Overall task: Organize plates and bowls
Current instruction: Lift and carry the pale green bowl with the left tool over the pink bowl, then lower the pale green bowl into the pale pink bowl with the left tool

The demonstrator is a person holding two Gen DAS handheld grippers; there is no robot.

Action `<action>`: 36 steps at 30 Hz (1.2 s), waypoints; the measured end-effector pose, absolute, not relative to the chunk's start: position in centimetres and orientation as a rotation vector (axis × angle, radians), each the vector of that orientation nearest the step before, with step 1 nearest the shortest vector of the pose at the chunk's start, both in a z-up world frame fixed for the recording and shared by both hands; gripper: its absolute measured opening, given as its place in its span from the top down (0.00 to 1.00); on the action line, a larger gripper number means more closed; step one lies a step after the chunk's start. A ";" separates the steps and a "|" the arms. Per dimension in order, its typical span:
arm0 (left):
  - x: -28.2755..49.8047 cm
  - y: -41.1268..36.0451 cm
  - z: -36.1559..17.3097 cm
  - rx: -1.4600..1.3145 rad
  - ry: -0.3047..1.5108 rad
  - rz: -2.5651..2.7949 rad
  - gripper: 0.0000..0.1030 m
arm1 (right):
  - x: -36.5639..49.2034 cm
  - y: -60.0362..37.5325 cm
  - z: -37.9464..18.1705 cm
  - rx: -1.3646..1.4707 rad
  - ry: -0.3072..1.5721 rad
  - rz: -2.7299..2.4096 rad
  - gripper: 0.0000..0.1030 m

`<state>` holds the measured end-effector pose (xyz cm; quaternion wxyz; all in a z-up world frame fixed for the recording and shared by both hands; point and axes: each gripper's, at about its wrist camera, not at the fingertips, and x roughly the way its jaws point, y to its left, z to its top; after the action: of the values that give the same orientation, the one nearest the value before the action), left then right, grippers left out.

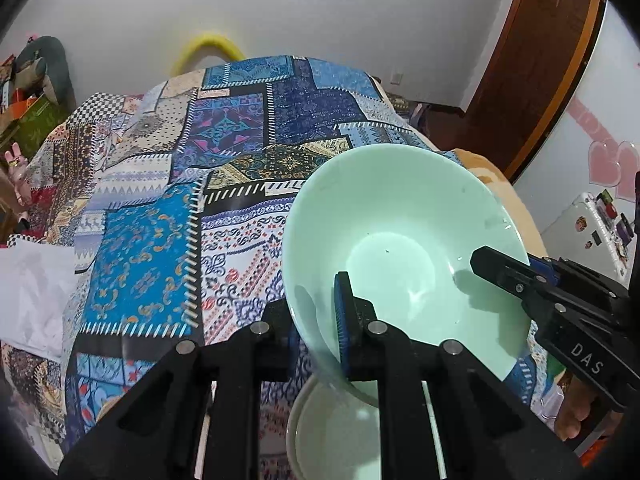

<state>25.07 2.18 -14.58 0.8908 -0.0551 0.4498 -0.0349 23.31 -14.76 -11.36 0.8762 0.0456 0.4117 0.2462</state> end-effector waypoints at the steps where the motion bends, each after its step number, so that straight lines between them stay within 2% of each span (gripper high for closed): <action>1: 24.5 2.4 -14.3 -0.117 0.929 -0.071 0.86 | 23.0 -14.5 -11.2 0.094 0.856 0.518 0.82; 25: 13.5 8.8 -12.3 -0.188 0.891 0.002 0.86 | 16.0 -8.3 -10.7 0.071 0.841 0.634 0.83; 36: 10.0 12.8 -13.4 -0.222 0.902 0.060 0.86 | 14.5 -4.4 -12.4 0.057 0.885 0.696 0.82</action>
<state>9.97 12.85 -13.43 0.8937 -0.1070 0.4347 0.0287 14.53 -4.38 -12.45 0.8452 0.0271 0.4196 0.3299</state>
